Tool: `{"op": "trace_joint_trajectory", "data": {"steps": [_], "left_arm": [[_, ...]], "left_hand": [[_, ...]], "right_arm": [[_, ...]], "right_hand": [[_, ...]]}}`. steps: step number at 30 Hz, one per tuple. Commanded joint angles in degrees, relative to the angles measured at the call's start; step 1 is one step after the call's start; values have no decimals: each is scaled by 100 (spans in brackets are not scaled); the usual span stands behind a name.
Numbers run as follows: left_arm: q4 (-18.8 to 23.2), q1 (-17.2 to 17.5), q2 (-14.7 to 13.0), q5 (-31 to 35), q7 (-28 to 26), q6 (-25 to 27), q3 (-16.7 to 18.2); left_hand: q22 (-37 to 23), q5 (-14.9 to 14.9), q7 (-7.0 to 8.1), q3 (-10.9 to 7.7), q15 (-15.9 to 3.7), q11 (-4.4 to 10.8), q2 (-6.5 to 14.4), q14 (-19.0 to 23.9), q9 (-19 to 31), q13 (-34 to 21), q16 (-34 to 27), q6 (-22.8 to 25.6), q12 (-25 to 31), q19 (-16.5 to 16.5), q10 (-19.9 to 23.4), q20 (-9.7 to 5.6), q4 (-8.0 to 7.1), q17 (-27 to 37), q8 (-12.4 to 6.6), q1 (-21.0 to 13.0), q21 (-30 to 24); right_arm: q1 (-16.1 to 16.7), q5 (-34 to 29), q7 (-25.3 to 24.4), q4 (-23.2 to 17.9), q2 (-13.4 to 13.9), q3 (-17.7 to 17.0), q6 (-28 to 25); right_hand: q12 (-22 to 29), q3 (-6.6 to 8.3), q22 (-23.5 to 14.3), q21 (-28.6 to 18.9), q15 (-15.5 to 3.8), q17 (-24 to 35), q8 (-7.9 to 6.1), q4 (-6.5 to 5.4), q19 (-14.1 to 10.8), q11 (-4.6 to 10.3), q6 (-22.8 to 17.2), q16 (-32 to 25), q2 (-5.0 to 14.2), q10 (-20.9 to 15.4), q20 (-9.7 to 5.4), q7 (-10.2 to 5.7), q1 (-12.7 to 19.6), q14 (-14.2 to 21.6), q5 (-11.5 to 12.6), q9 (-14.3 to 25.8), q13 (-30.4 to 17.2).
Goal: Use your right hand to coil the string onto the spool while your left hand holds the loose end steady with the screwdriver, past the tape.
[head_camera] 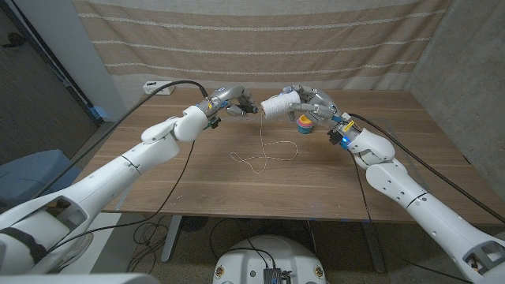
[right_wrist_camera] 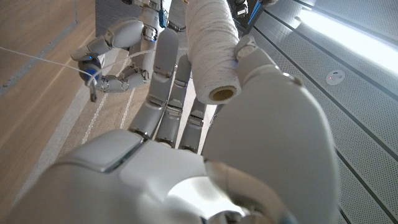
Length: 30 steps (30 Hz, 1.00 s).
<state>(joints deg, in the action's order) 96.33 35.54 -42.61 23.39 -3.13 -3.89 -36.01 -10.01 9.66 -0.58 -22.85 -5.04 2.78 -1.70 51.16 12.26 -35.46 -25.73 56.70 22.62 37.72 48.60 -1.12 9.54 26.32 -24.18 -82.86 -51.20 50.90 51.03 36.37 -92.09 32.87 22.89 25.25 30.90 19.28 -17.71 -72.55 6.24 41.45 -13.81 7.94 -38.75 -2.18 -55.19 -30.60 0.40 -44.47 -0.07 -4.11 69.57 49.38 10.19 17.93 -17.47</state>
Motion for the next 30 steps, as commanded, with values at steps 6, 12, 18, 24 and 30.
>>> {"op": "trace_joint_trajectory", "data": {"steps": [6, 12, 18, 24, 30], "left_arm": [[63, 87, -39, -38, 13, -35, 23], [2, 58, -15, -55, 36, -103, 0], [-20, 50, -12, -72, 33, -164, 7], [10, 86, -49, -129, 25, -200, 64], [14, 115, -61, -216, -3, -233, 136]], "left_hand": [[-25, 36, -525, -63, -322, -3, 779, 254, 520, -34, 7, 577, -28, 212, 70, -1043, -44, 849, -16, -695, -738], [-25, 35, -521, -62, -324, -2, 781, 251, 523, -40, 14, 582, -38, 210, 81, -1042, -47, 858, -15, -690, -743], [-25, 35, -525, -64, -324, 3, 781, 240, 526, -51, 26, 576, -47, 207, 79, -1040, -45, 857, -10, -692, -746], [-26, 35, -536, -63, -326, -1, 782, 253, 517, -60, 28, 584, -57, 204, 86, -1037, -45, 863, -3, -692, -749], [-25, 36, -537, -63, -337, 3, 783, 246, 524, -66, 30, 582, -67, 200, 89, -1039, -43, 880, -2, -694, -752]], "right_arm": [[-272, 41, -662, 501, -846, -76, 360], [-385, -189, -996, 613, -1033, -41, 455], [-505, -630, -1599, 808, -1227, -27, 630], [-547, -1296, -2539, 953, -1341, -26, 690], [-551, -2156, -3695, 1126, -1470, -34, 703]], "right_hand": [[998, 24, 99, -68, -1803, 1177, -27, -71, 536, 531, -479, 51, 760, -745, -624, 226, 493, 1339, 58, -16, -890], [982, 6, 158, -111, -1817, 1209, -15, -56, 534, 521, -483, 14, 760, -800, -637, 244, 491, 1364, 66, -29, -873], [972, -4, 210, -141, -1818, 1219, -12, -50, 544, 538, -505, 8, 767, -817, -650, 225, 484, 1356, 72, -40, -883], [952, -14, 263, -172, -1824, 1226, -1, -40, 556, 544, -504, 11, 764, -805, -654, 229, 478, 1338, 78, -52, -895], [939, -24, 308, -192, -1830, 1204, 15, -41, 592, 540, -487, 17, 786, -789, -672, 232, 475, 1338, 80, -60, -917]]}}
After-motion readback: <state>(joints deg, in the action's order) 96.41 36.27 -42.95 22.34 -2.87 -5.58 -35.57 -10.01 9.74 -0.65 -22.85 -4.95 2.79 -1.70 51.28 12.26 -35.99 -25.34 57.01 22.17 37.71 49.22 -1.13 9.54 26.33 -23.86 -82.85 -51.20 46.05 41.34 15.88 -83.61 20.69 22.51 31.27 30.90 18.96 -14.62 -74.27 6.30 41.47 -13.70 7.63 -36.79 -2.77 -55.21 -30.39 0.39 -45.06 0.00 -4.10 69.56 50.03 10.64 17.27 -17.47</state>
